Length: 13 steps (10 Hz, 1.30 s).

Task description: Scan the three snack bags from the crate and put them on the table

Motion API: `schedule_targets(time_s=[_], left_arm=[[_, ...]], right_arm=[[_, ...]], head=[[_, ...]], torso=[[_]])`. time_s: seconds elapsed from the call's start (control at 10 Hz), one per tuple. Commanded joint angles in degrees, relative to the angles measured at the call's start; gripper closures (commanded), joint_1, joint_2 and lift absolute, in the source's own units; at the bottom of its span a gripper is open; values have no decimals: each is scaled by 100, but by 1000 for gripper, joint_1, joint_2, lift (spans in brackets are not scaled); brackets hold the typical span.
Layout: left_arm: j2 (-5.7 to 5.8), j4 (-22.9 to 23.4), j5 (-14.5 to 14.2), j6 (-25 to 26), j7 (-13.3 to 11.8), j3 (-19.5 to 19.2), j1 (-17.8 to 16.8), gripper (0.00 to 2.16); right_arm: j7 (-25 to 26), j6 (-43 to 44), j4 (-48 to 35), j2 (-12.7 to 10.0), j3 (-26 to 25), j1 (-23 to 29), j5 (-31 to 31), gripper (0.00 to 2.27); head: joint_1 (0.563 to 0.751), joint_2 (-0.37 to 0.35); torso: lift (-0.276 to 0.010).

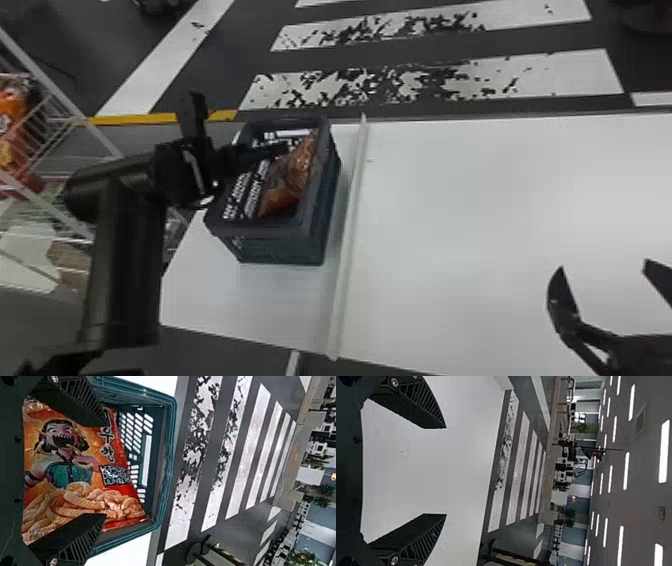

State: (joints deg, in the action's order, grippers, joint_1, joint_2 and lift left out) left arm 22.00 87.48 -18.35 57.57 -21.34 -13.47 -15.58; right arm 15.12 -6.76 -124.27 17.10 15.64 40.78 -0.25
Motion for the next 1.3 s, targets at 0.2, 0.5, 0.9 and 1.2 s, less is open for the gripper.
schedule_targets(time_s=[0.2,0.5,0.9,1.2], left_arm=[[-56,-547,139,-66,16,389,-384,70],[-91,-916,227,-259,51,547,-472,76],[-91,-1136,324,-329,69,565,-472,80],[-91,-1391,341,-558,25,582,-472,90]], right_arm=[[0,-24,52,65,-61,-106,-124,90],[0,-24,123,118,-61,-194,-256,90],[0,12,140,153,-43,-202,-353,90],[-18,29,140,153,-43,-167,-449,90]], head=[[695,267],[695,241],[695,246],[695,252]], torso=[[-94],[-94],[-94],[-94]])
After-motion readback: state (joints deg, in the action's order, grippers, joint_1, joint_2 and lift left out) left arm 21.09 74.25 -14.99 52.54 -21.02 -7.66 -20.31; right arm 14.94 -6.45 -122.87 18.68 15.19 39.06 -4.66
